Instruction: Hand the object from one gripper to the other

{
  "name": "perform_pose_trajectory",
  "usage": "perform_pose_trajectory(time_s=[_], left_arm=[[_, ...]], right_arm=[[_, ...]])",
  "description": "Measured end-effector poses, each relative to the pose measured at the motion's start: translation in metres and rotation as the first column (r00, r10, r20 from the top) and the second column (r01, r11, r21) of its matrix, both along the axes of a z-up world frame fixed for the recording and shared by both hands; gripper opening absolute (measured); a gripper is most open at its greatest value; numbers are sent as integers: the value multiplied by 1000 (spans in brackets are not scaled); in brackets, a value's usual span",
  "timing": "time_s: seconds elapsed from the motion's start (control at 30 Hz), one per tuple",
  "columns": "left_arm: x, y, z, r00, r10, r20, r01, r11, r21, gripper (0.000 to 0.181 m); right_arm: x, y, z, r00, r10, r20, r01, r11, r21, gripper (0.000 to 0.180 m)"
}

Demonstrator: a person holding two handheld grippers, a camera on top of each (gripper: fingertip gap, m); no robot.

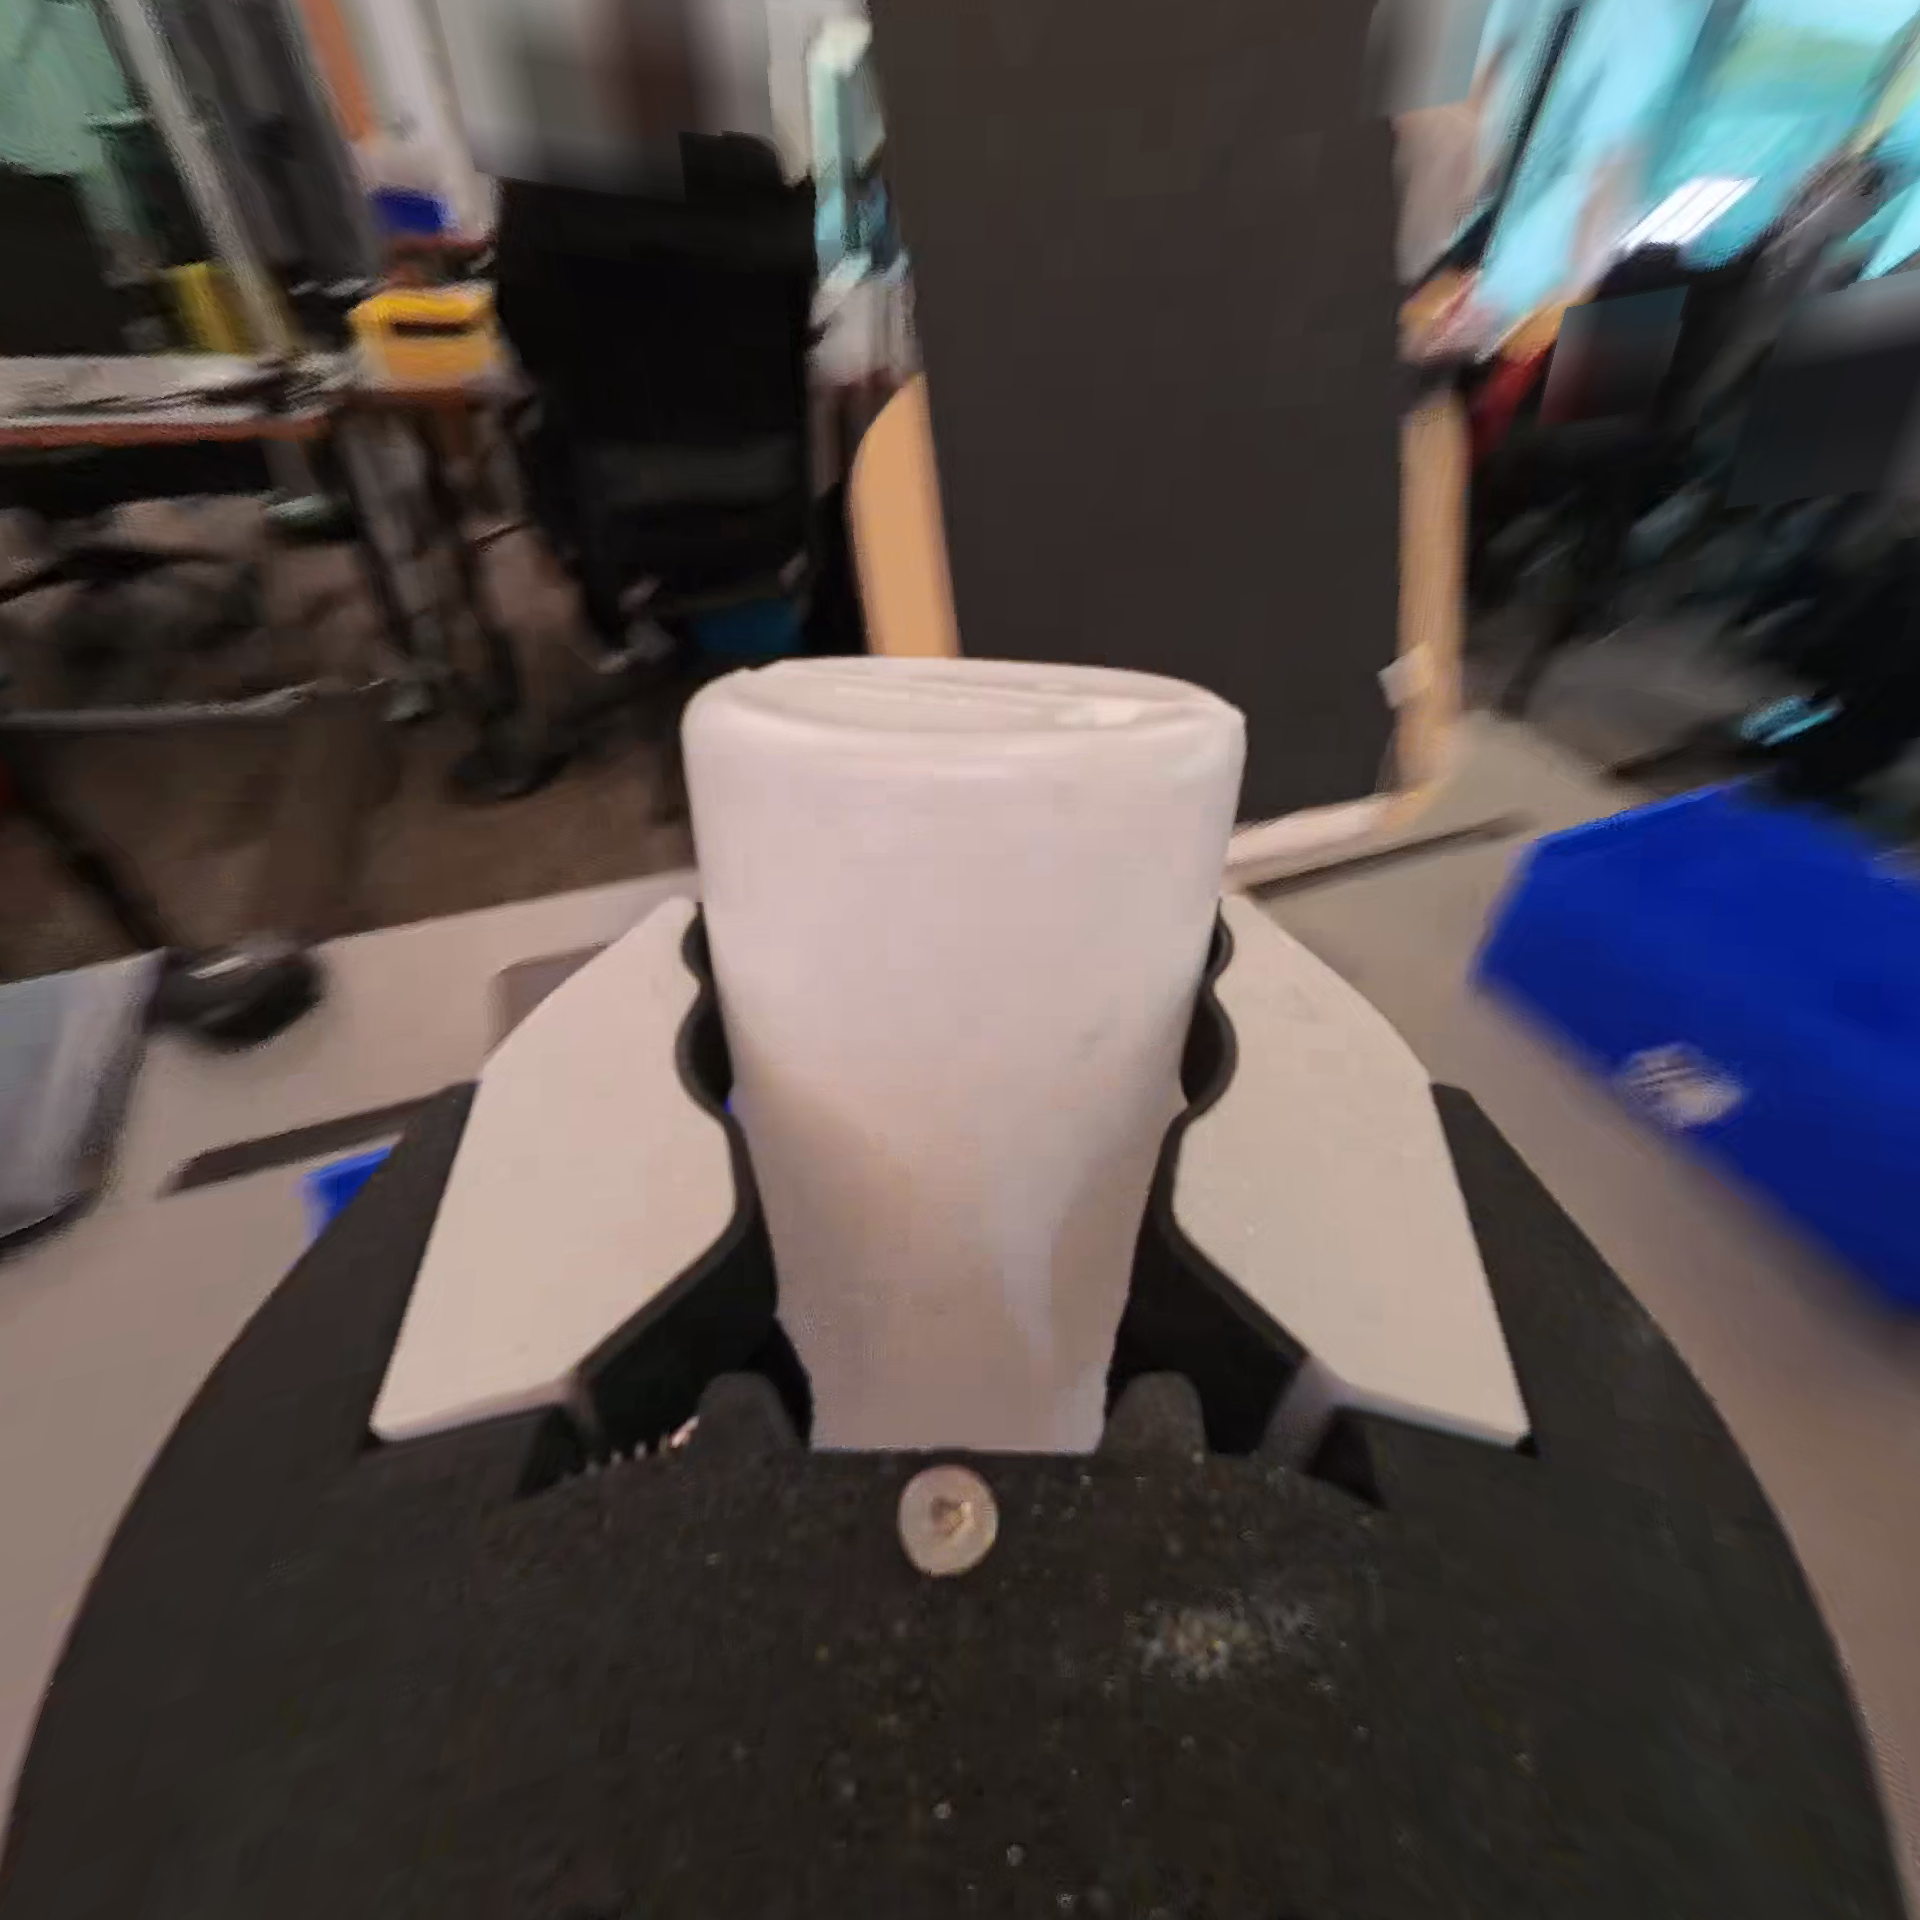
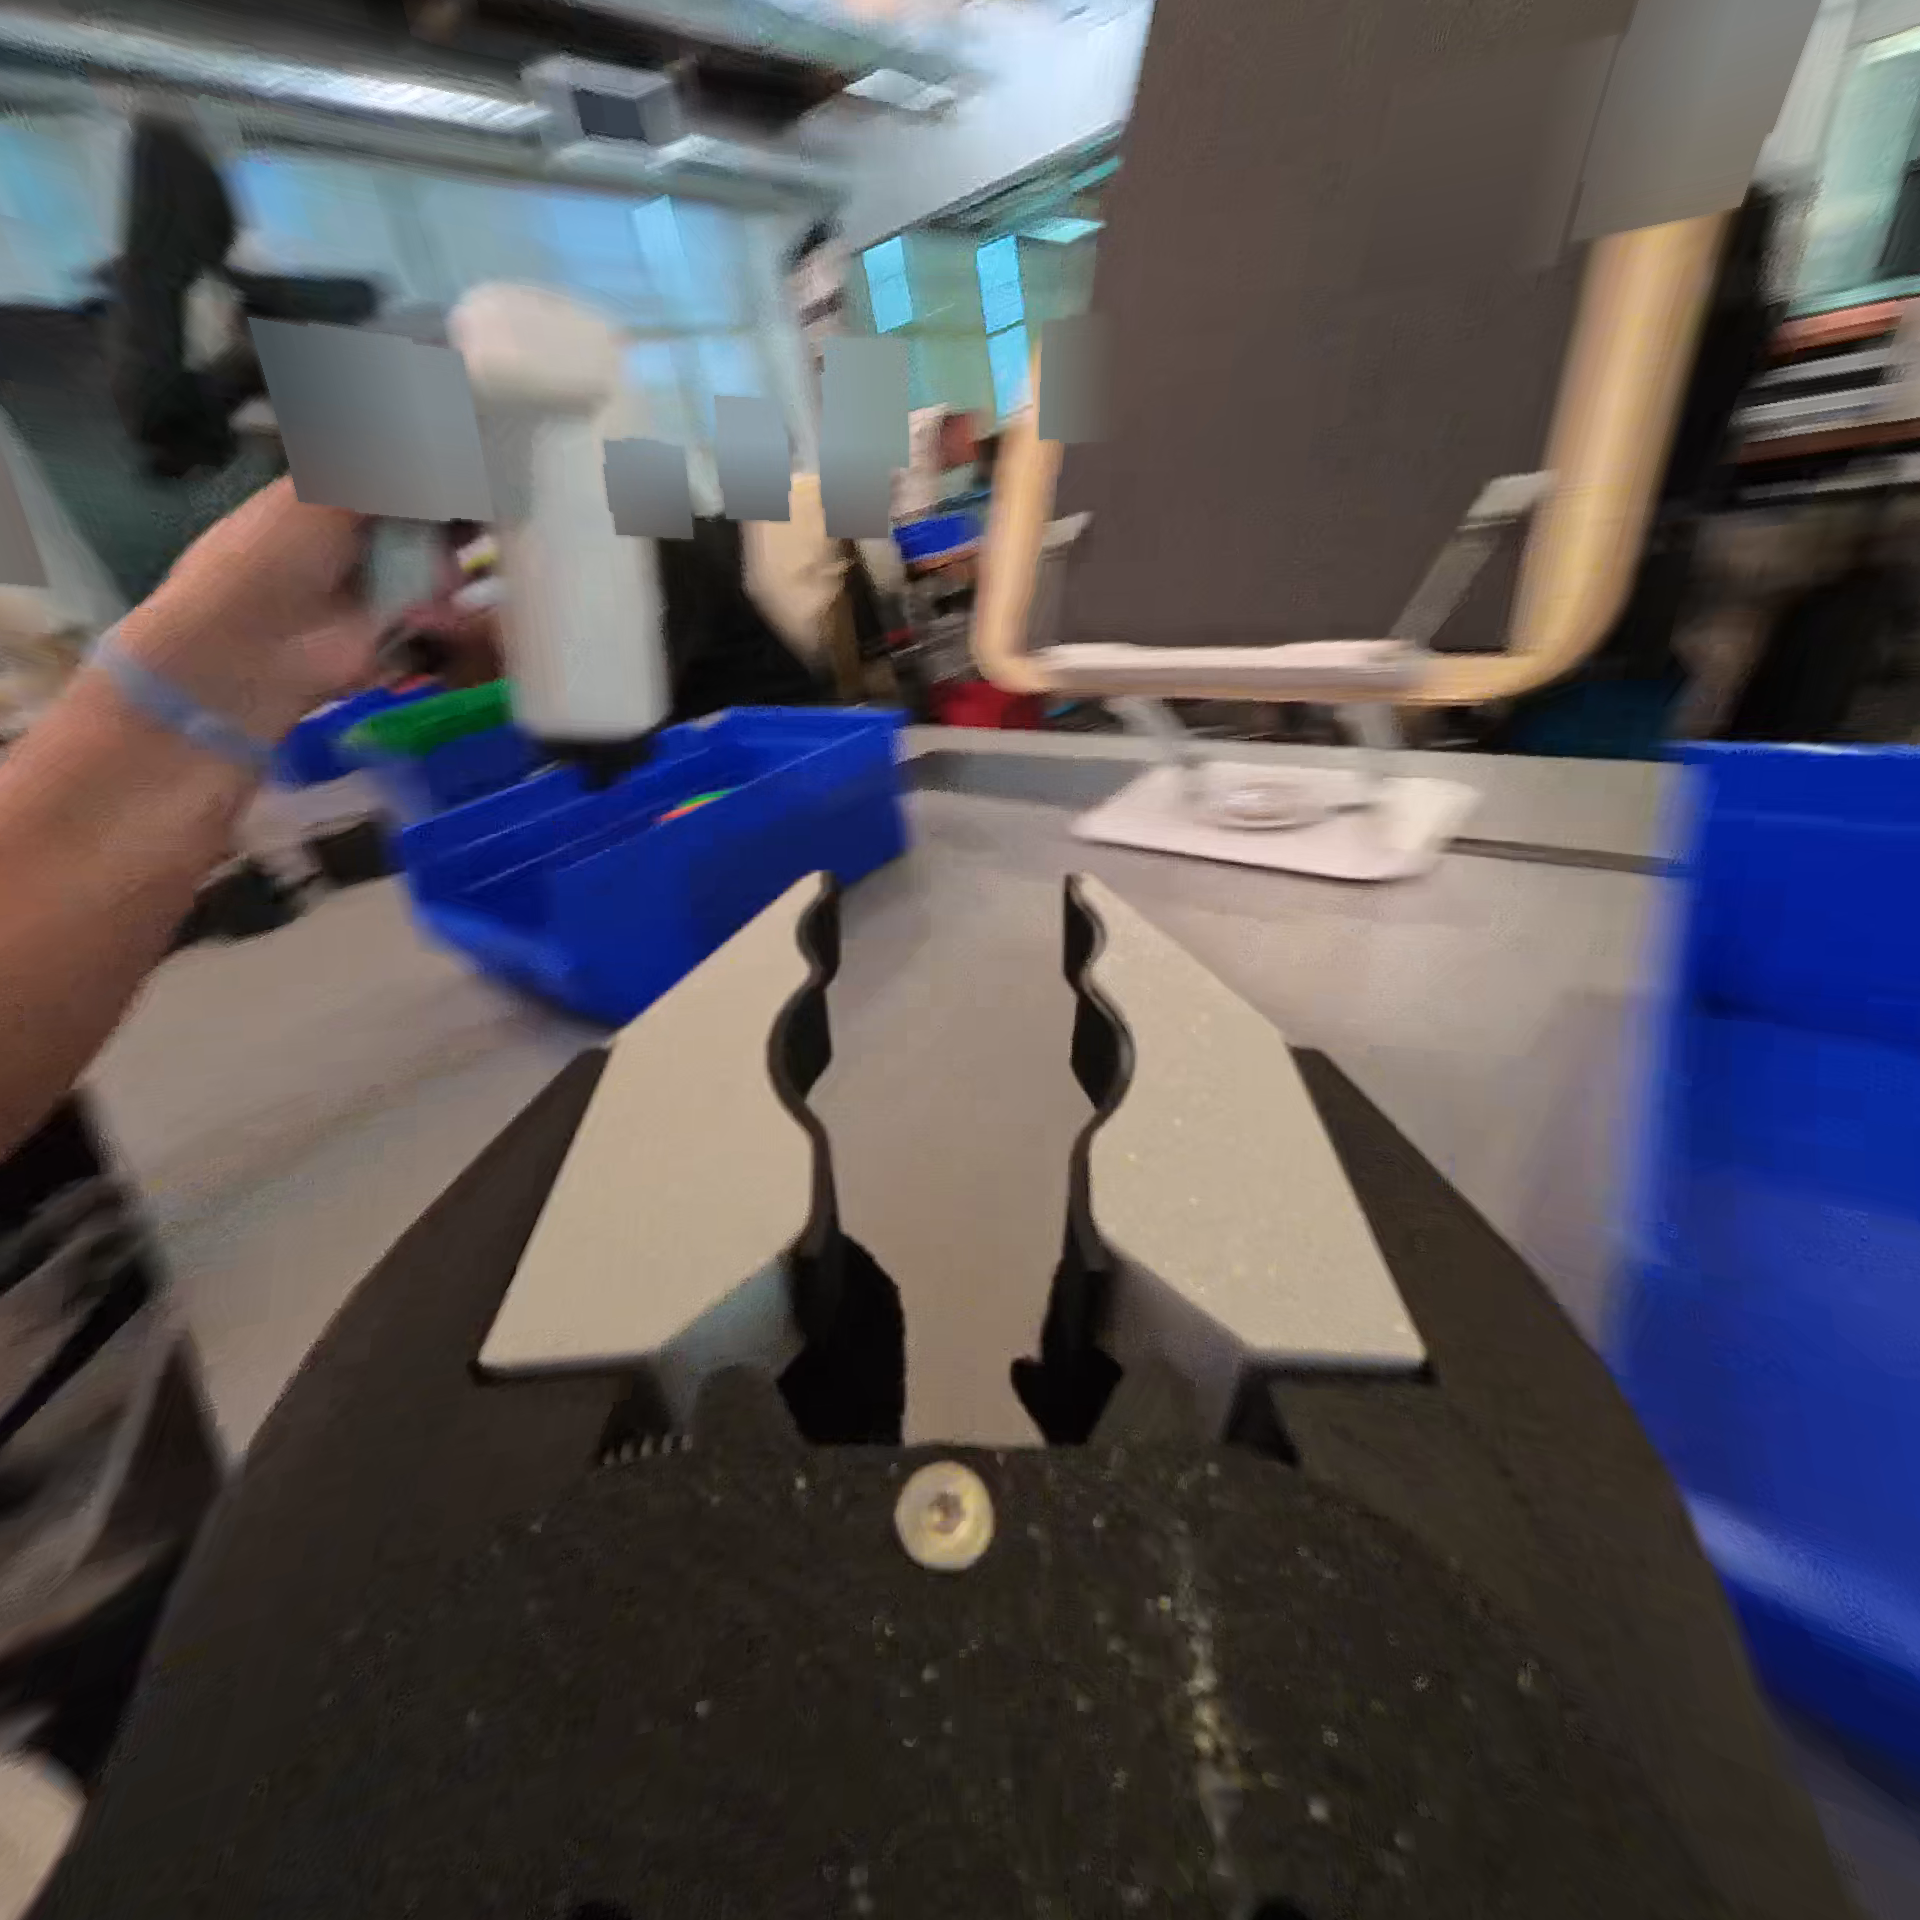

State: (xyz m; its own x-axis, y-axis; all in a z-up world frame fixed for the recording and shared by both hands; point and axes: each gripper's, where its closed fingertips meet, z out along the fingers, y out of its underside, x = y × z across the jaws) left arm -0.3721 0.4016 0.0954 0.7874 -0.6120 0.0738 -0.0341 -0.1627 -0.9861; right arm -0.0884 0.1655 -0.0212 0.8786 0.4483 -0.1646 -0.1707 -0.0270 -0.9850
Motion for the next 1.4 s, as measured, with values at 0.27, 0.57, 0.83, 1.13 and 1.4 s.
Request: perform_pose_trajectory(time_s=[0.27, 0.57, 0.83, 1.13, 1.4], left_arm=[[114, -113, 18, 724, -541, 429, 613, 789, -41, 86], [167, -168, -10, 774, -588, 235, 609, 793, -20, 86], [121, -174, -47, 838, -441, -320, 473, 881, 23, 101], [88, -186, -76, 147, 363, -920, 587, 717, 376, 94], [135, -173, -89, -176, 801, -572, 854, 414, 316, 117]], right_arm=[[-135, 45, 46, 832, 555, 13, -553, 831, -64, 83], [-182, 54, -1, 790, 602, 115, -554, 782, -286, 88], [-65, 89, -37, 718, 220, 660, -48, 962, -268, 86], [-64, 80, -37, 582, 326, 745, -38, 926, -376, 86], [-108, 19, -71, 513, 748, 421, -357, 632, -688, 86]])
